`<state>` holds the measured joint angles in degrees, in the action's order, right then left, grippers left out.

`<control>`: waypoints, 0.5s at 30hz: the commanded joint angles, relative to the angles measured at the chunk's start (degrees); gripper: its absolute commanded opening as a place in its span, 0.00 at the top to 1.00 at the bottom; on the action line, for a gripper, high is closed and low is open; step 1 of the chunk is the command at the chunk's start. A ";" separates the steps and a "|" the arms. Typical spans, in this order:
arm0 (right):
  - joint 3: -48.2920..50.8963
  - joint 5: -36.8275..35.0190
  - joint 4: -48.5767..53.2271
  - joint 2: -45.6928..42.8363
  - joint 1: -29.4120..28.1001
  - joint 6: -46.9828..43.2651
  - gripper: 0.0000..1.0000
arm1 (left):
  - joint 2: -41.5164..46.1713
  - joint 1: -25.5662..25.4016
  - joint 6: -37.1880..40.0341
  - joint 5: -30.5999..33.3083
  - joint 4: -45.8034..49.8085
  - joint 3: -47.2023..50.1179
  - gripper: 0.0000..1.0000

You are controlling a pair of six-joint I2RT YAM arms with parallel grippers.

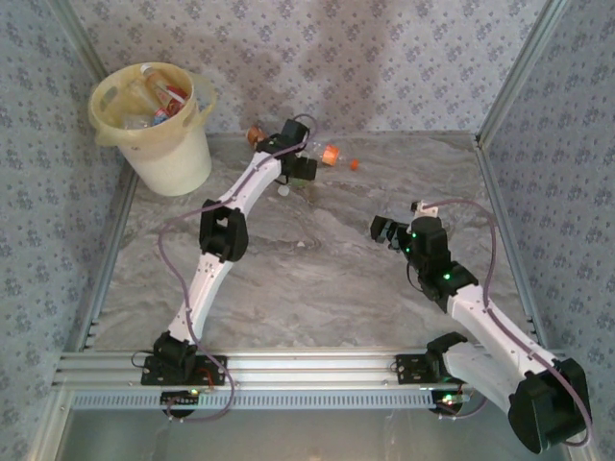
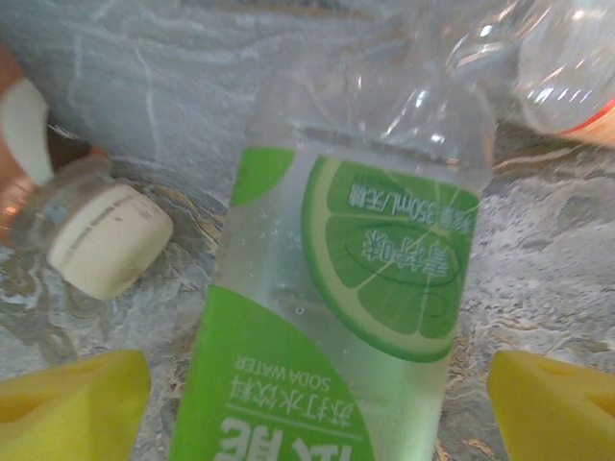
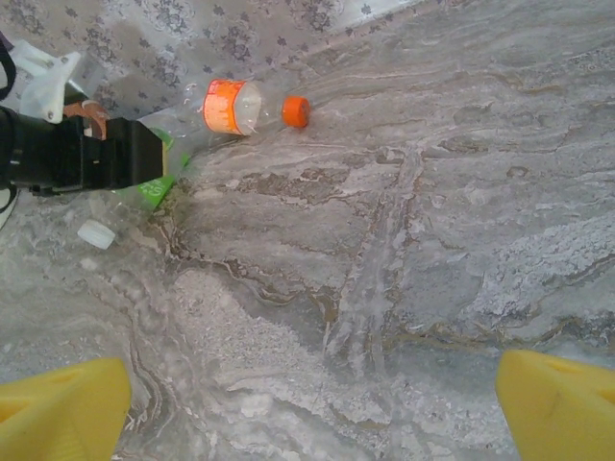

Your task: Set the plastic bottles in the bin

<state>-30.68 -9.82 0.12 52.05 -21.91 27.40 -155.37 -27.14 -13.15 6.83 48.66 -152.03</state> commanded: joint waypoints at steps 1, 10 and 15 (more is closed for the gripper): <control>-0.39 -1.21 -0.47 0.71 0.46 -0.62 0.00 | -0.95 -0.20 1.53 0.05 -0.79 -1.87 0.11; -0.61 -0.77 -0.48 1.17 0.45 0.02 0.00 | -1.70 -0.28 1.02 2.40 -1.68 -2.21 0.33; -1.14 -0.89 0.28 0.54 0.43 0.02 0.00 | 0.63 -0.86 1.54 4.81 -0.36 -1.92 0.39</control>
<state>-30.68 -9.87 0.08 53.30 -21.71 27.42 -156.16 -27.33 -12.03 9.30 47.18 -152.22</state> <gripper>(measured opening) 0.999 0.620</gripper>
